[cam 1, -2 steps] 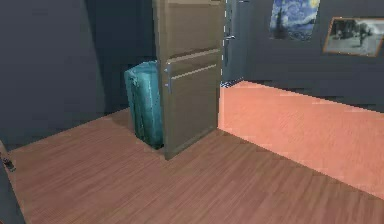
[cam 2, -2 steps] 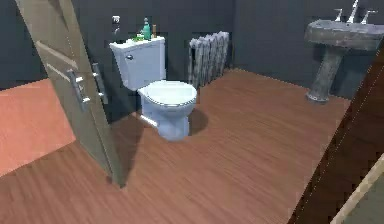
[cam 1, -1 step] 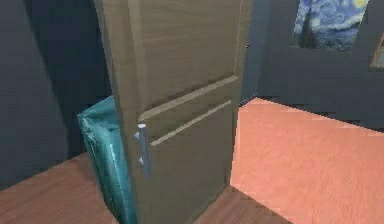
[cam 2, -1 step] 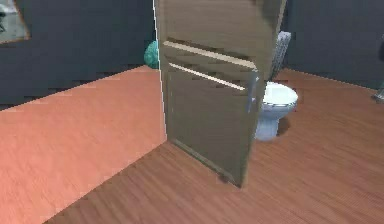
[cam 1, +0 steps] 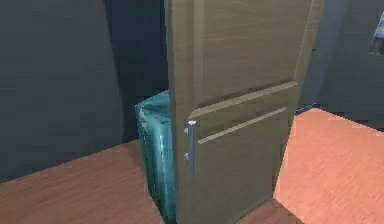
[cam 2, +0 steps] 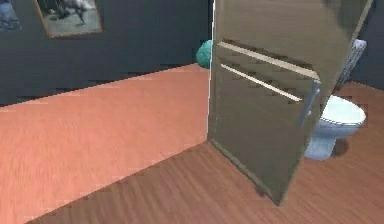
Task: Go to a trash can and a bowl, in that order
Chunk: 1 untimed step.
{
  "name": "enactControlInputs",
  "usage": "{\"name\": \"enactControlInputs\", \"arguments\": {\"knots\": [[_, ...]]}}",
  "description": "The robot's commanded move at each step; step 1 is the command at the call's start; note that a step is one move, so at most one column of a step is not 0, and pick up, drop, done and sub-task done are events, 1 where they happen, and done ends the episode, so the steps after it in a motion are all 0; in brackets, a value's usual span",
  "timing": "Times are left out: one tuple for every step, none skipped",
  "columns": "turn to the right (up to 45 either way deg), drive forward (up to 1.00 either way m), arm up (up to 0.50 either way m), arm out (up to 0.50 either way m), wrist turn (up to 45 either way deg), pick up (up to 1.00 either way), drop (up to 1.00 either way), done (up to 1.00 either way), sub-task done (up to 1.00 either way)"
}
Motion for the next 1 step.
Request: {"name": "enactControlInputs", "arguments": {"knots": [[0.0, 0.10, 0.00, 0.00, 0.0, 0.00, 0.00, 0.00, 0.00]]}}
